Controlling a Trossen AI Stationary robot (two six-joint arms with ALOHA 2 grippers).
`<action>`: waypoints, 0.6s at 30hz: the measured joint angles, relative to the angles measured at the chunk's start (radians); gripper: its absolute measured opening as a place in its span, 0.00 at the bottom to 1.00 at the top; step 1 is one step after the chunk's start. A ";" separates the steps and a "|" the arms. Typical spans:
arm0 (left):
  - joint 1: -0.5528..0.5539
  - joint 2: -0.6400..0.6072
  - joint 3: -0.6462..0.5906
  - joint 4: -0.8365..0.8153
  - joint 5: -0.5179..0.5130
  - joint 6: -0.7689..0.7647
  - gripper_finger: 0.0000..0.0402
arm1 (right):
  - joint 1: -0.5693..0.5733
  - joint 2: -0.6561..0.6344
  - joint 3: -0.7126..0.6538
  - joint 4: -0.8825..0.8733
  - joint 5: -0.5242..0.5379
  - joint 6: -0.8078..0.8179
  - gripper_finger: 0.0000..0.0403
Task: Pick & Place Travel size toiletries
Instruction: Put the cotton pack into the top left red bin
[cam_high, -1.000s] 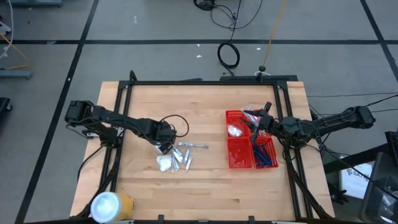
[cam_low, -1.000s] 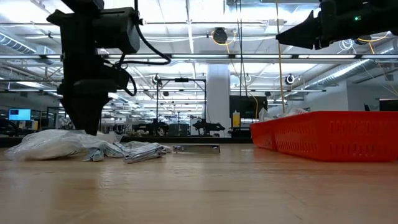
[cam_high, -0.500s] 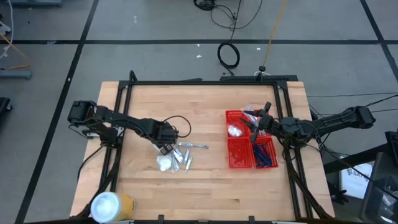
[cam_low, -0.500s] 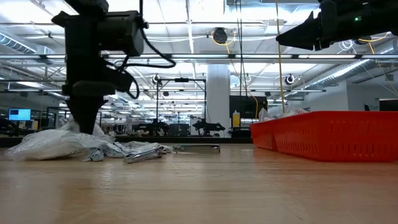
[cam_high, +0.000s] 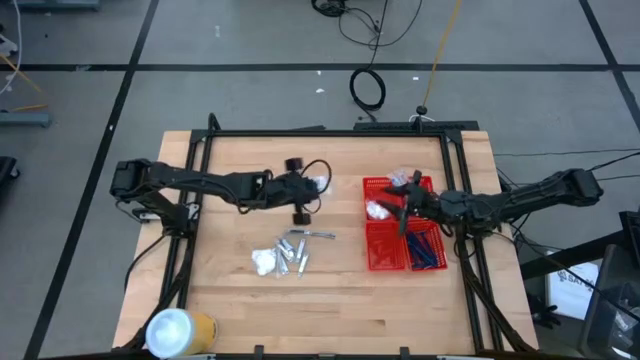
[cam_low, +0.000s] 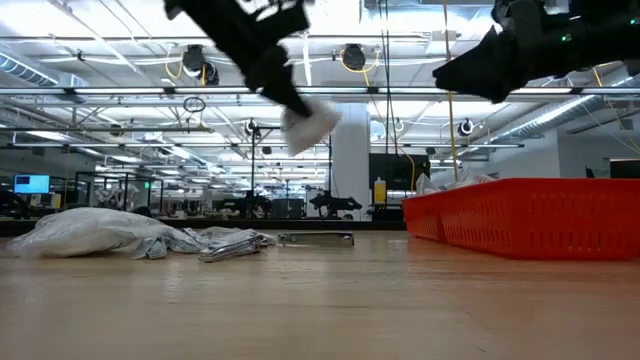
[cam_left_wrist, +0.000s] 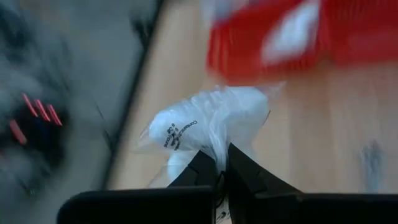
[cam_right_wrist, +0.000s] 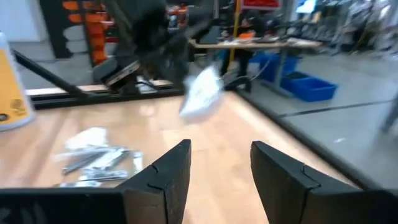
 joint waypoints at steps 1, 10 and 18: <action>0.000 0.011 0.000 0.080 -0.002 0.081 0.01 | -0.009 0.024 0.000 0.020 -0.024 0.017 0.39; 0.017 0.108 -0.001 0.357 -0.019 0.275 0.01 | -0.073 0.211 0.000 0.296 -0.059 0.027 0.39; 0.013 0.161 -0.002 0.456 0.042 0.288 0.02 | -0.149 0.372 0.008 0.480 -0.134 0.051 0.43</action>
